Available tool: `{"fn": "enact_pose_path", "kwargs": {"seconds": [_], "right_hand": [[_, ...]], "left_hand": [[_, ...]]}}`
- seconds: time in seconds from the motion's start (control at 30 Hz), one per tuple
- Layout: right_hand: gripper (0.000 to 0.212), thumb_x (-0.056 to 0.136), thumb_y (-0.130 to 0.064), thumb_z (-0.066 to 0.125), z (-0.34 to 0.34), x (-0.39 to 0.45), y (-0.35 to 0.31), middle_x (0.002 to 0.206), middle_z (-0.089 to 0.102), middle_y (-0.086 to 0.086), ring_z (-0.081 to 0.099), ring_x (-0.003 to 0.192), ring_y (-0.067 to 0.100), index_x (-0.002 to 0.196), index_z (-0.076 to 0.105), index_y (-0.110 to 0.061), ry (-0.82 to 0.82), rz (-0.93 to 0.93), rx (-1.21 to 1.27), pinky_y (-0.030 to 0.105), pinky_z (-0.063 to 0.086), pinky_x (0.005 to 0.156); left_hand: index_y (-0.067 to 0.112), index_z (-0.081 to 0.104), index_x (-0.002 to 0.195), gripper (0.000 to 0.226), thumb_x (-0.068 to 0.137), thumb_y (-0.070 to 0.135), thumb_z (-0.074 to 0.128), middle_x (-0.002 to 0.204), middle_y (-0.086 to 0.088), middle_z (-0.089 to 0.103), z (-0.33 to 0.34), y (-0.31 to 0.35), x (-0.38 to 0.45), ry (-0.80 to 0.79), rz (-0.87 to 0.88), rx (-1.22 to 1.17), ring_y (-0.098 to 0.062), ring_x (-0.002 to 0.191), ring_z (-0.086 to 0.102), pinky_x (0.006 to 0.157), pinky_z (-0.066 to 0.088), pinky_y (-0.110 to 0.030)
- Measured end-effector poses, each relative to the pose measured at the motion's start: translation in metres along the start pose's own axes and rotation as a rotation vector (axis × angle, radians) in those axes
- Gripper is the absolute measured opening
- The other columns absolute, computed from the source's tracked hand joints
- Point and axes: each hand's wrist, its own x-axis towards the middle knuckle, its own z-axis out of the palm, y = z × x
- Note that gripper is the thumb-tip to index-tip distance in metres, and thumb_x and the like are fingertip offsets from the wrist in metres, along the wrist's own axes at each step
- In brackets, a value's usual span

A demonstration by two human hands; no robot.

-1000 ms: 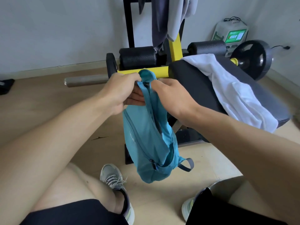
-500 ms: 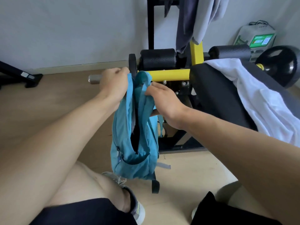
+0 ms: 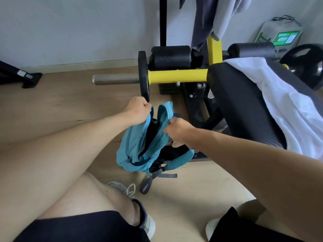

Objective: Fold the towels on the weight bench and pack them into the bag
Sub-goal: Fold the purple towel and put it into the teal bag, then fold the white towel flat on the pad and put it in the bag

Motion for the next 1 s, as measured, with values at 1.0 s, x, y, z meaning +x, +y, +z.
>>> {"fn": "enact_pose_path", "kwargs": {"seconds": [1.0], "right_hand": [[0.03, 0.091, -0.018, 0.06, -0.166, -0.086, -0.012, 0.119, 0.067, 0.003, 0.057, 0.109, 0.029, 0.12, 0.065, -0.021, 0.857, -0.491, -0.616, 0.035, 0.046, 0.083]], "left_hand": [[0.025, 0.069, 0.089, 0.01, 0.095, 0.022, 0.062, 0.081, 0.011, 0.071, 0.052, 0.094, 0.001, -0.05, 0.391, -0.336, -0.004, 0.082, 0.066, 0.083, 0.053, -0.028]]}}
